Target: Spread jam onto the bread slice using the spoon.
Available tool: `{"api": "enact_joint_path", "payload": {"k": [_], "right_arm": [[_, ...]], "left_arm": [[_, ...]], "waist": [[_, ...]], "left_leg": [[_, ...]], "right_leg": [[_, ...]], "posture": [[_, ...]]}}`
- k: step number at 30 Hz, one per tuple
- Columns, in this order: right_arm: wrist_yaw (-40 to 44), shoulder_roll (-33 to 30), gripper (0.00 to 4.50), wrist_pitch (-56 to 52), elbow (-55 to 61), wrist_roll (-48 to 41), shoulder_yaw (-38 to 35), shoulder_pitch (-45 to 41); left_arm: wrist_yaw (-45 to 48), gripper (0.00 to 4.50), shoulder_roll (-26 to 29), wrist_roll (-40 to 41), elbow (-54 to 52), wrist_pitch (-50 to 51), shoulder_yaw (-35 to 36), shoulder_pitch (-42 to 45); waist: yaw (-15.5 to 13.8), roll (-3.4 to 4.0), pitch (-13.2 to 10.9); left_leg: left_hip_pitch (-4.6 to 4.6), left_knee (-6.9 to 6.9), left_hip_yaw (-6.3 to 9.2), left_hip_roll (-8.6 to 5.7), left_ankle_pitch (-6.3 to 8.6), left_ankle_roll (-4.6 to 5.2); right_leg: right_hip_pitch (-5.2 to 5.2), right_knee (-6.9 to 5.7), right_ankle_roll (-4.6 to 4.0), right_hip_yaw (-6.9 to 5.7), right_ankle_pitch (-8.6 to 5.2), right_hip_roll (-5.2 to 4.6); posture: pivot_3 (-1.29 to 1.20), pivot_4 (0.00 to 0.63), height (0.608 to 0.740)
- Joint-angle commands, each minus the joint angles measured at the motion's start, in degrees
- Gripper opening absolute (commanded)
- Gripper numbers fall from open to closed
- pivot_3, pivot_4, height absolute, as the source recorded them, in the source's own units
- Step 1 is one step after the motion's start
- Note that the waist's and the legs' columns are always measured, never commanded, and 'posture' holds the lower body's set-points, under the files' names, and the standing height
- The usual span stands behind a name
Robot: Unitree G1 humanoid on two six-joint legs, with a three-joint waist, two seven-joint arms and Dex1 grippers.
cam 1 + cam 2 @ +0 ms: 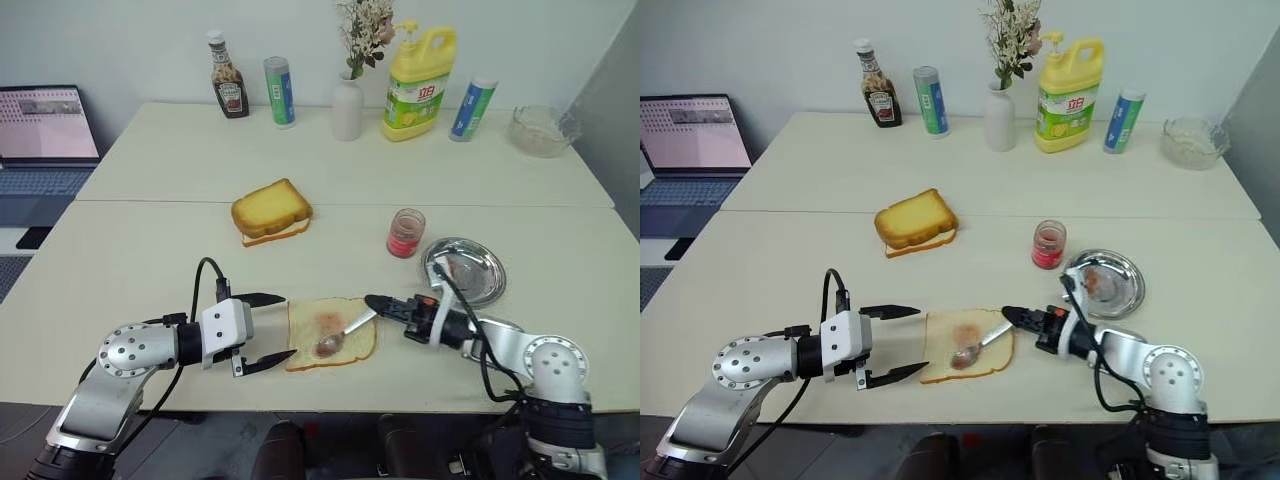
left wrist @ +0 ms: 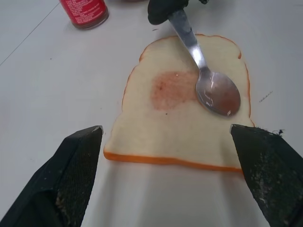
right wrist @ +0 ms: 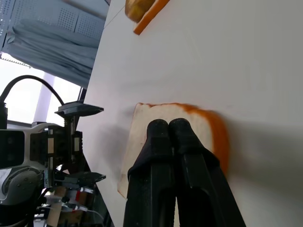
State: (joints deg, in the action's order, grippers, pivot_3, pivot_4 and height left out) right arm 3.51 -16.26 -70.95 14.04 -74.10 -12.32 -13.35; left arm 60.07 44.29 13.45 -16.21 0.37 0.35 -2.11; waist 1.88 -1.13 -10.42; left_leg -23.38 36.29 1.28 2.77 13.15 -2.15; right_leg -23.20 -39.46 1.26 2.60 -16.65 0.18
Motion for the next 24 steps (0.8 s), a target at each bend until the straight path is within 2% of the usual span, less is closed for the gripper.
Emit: {"api": "enact_joint_path", "payload": {"k": [1,5,13,19,24], "right_arm": [[-0.26,-1.62,0.03,2.95,0.52,-0.17,-2.92,-1.22],[-0.39,-2.30,0.03,5.16,-0.73,0.74,-3.69,-2.62],[-1.76,1.51,0.03,9.40,-1.72,3.00,-1.53,-5.60],[-0.81,0.70,0.03,6.56,1.19,0.50,0.55,-2.27],[0.47,-2.47,0.03,4.43,3.93,-2.51,0.39,1.37]], "left_arm": [[-0.40,4.50,-0.05,0.15,-1.74,-1.25,0.14,0.39],[-0.06,4.50,0.06,0.16,-1.59,-1.52,-0.02,0.48],[1.01,4.50,0.35,0.63,-1.88,-1.47,-0.39,0.48],[1.08,4.50,0.31,0.74,-1.85,-1.27,-0.35,0.83],[1.31,4.50,0.26,0.85,-2.01,-1.30,-0.62,0.64]], "waist": [[0.00,0.00,0.00],[0.00,0.00,0.00],[0.01,0.00,0.00],[0.00,0.00,0.00],[-0.02,0.00,0.00]], "left_leg": [[0.00,0.00,0.00,0.00,0.00,0.00],[0.00,0.01,0.00,0.00,0.00,0.00],[0.00,0.01,0.00,0.01,0.00,0.00],[-0.01,0.01,0.00,0.02,0.00,0.00],[-0.02,0.01,0.00,0.01,0.00,0.00]], "right_leg": [[0.00,-0.01,0.00,0.00,0.00,0.00],[0.00,-0.01,0.00,0.00,0.00,0.01],[0.00,-0.01,0.00,0.01,0.00,0.02],[0.00,0.01,0.00,0.00,0.00,0.01],[0.00,0.01,0.00,0.02,0.00,0.00]], "posture": [[0.00,0.150,0.740],[0.00,0.150,0.740],[0.00,0.150,0.740],[0.00,0.150,0.740],[0.00,0.150,0.740]]}}
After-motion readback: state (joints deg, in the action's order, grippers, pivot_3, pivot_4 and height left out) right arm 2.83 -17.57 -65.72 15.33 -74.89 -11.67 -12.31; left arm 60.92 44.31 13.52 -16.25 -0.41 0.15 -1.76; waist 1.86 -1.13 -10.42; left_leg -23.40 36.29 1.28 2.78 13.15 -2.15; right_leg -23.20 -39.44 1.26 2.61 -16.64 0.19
